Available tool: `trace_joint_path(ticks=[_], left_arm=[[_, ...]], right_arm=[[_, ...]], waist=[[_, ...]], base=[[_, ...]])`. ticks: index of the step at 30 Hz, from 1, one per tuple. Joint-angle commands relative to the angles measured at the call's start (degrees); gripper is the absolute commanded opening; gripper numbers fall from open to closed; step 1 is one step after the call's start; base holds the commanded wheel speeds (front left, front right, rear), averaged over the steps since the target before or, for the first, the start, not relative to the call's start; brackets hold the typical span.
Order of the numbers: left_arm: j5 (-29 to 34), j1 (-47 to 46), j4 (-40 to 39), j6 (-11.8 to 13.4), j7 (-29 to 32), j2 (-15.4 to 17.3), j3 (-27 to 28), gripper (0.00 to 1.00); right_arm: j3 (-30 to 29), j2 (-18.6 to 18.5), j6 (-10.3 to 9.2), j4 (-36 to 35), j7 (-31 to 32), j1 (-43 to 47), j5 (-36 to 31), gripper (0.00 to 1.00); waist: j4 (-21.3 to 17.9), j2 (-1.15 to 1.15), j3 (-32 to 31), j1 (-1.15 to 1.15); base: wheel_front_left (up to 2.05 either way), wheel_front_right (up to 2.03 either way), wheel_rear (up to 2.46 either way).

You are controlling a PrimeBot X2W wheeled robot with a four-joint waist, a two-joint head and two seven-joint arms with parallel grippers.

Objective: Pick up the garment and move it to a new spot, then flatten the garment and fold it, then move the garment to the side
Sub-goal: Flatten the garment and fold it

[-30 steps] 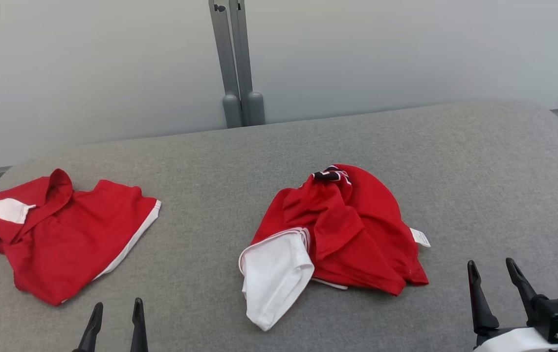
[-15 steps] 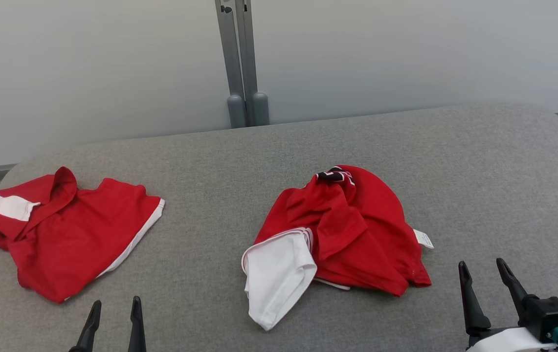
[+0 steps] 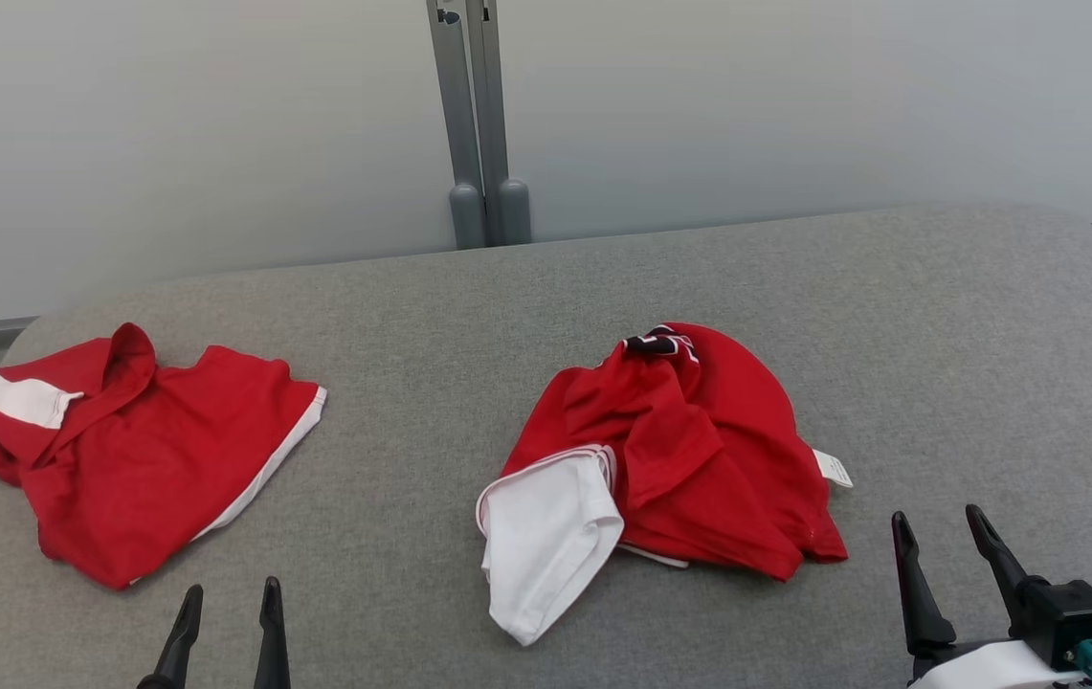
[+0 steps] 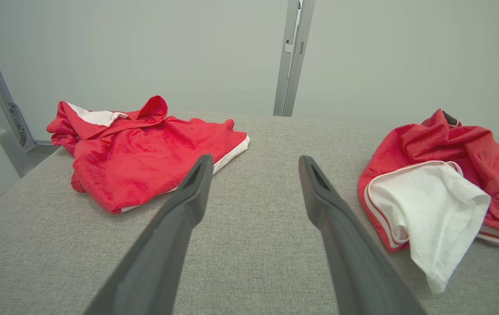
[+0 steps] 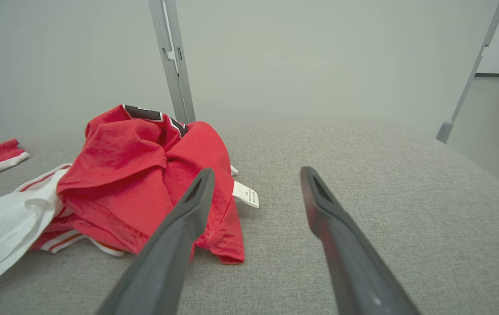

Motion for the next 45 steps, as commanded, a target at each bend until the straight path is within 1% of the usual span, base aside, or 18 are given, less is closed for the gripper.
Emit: trace_joint_path(ticks=[1,11,13,15,17,20,22,26,27,30,32,36,37,38,39,41,43,45], left_arm=[[-0.6,-0.8,0.1,-0.2,0.0,-0.1,0.0,1.0],[-1.2,-1.4,-0.4,-0.3,0.0,-0.1,-0.5,1.0],[-2.0,-1.9,-1.1,-0.3,0.0,-0.1,-1.4,1.0],[-3.8,-2.3,-1.2,-0.3,0.0,-0.1,-4.3,1.0],[-6.2,-3.0,0.5,-0.3,0.0,-0.1,-9.1,1.0],[-14.2,-4.8,5.7,-0.2,0.8,0.2,-16.0,1.0],[-17.9,-6.5,9.5,-0.2,2.7,0.1,-18.4,1.0],[-24.8,-9.2,14.9,-0.2,5.2,0.1,-21.1,1.0],[-25.7,-10.0,15.7,-0.2,5.5,0.1,-21.7,1.0],[-31.5,-11.2,17.8,-0.2,7.0,0.1,-23.7,1.0],[-32.9,-12.1,20.1,-0.2,7.4,0.3,-23.7,1.0],[-33.5,-14.0,23.5,-0.2,7.0,0.6,-25.0,1.0],[-34.2,-14.4,23.3,-0.2,7.0,0.6,-25.7,0.67],[-35.6,-14.5,22.8,-0.2,6.5,0.6,-26.1,0.0],[-37.1,-14.6,21.9,-0.2,6.4,0.6,-26.6,0.0],[-39.9,-14.8,19.1,-0.2,5.3,1.8,-26.4,0.0],[-44.0,-14.7,13.7,-0.2,4.1,3.0,-24.8,0.0],[-46.9,-15.1,7.4,-0.2,3.5,4.7,-23.0,0.0]], right_arm=[[0.1,-0.3,0.03,0.0,-0.2,-0.4,-0.2,1.0],[0.3,-0.6,0.03,0.0,-0.2,-0.7,0.0,1.0],[0.4,-0.7,0.02,-0.1,-0.2,-0.9,0.1,1.0],[0.5,-0.7,0.02,0.0,-0.2,-1.1,0.2,1.0],[0.9,-0.7,0.03,0.0,-0.2,-1.4,0.2,1.0],[1.5,-0.8,0.02,0.1,-0.2,-1.8,0.4,1.0],[1.9,-0.7,0.02,0.2,-0.2,-2.3,0.4,1.0],[1.9,-0.7,0.02,0.3,-0.2,-2.3,0.5,1.0],[2.0,-0.8,0.03,0.4,-0.2,-2.3,0.4,1.0],[1.9,-1.0,0.02,0.5,-0.2,-2.1,0.5,1.0],[1.9,-1.0,0.03,0.5,-0.2,-2.1,0.5,1.0],[1.8,-0.9,0.03,0.4,-0.2,-2.3,0.6,1.0],[1.8,-0.9,0.02,0.4,-0.2,-2.3,0.6,1.0],[1.8,-0.9,0.02,0.5,-0.2,-2.3,0.6,1.0],[1.8,-0.9,0.02,0.5,-0.2,-2.3,0.7,1.0],[1.7,-0.8,0.02,0.5,-0.2,-2.0,0.6,1.0],[1.3,-0.6,0.03,0.4,-0.2,-1.7,0.6,1.0],[0.9,-0.4,0.02,0.2,-0.2,-1.1,0.5,1.0]], waist=[[0.0,0.0,0.0,0.0],[-0.7,0.0,0.6,0.0],[-1.1,0.0,0.9,0.0],[-1.5,0.0,1.2,0.0],[-2.1,0.0,1.6,0.0],[-3.2,0.0,2.2,0.0],[-4.3,0.0,2.7,0.0],[-6.1,0.0,3.4,0.0],[-6.5,0.0,3.6,0.0],[-7.6,0.0,4.0,0.0],[-8.3,0.0,4.4,0.0],[-9.0,0.0,4.7,0.0],[-9.1,0.0,4.7,0.0],[-9.1,0.0,4.7,0.0],[-9.2,0.0,4.6,0.0],[-9.1,0.0,4.4,0.0],[-8.8,0.0,4.1,0.0],[-8.2,0.0,3.9,0.0]], base=[[0.0,0.0,0.0],[0.0,0.0,0.0],[0.0,0.0,0.0],[0.0,0.0,0.0],[0.0,0.0,0.0],[0.0,0.0,0.0],[0.0,0.0,0.0],[0.0,0.0,0.0],[0.0,0.0,0.0],[0.0,0.0,0.0],[0.0,0.0,0.0],[0.0,0.0,0.0],[0.0,0.0,0.0],[0.0,0.0,0.0],[0.0,0.0,0.0],[0.0,0.0,0.0],[0.0,0.0,0.0],[0.0,0.0,0.0]])
